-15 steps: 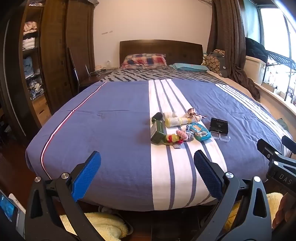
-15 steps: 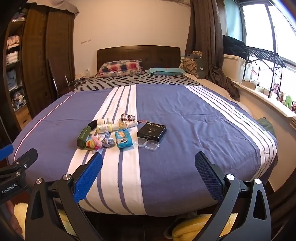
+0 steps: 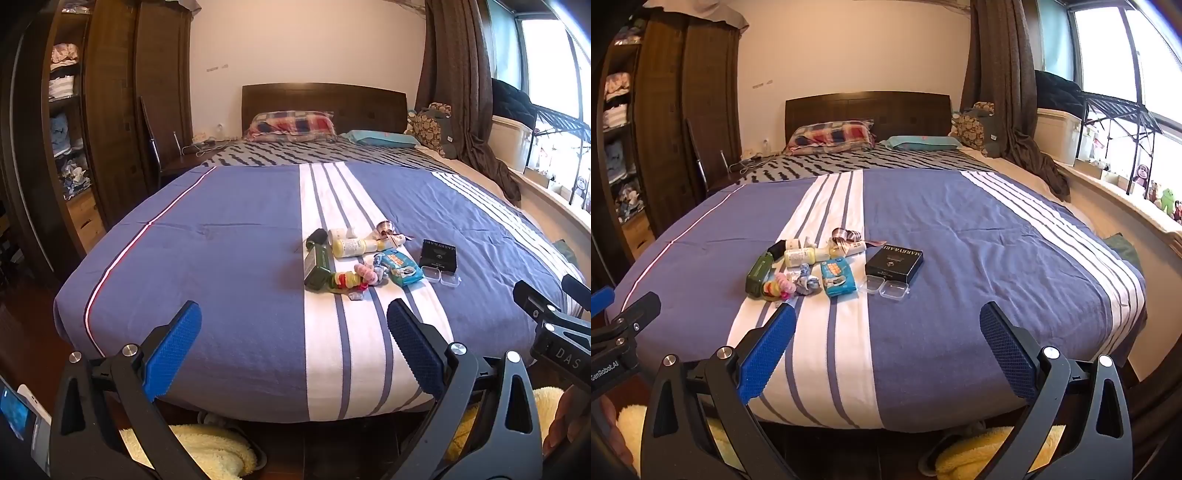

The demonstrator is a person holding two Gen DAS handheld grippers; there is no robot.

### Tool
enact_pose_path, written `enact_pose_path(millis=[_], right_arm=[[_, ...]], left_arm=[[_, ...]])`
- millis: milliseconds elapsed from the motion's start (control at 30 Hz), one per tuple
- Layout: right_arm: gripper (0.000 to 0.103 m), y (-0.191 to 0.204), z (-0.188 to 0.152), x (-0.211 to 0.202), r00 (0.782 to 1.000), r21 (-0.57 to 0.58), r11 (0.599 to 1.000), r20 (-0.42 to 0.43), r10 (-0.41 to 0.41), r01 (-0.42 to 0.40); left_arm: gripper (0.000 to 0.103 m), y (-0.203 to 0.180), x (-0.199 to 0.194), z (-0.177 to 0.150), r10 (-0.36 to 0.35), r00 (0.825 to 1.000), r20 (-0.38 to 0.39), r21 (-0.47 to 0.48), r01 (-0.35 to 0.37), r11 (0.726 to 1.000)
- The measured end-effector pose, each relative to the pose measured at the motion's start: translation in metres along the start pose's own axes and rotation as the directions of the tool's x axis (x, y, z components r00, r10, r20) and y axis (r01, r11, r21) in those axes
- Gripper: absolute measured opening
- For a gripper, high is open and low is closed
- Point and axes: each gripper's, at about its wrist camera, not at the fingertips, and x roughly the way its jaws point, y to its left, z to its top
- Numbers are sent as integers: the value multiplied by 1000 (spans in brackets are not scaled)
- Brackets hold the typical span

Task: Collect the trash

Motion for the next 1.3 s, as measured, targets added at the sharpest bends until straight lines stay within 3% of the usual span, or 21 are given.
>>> enact_pose_path(millis=[1300], right_arm=[[100,3,6,-4,999,-10,999,13,30,-30]], left_arm=[[95,0,-11,7,-2,1000,26,4,1,1000]])
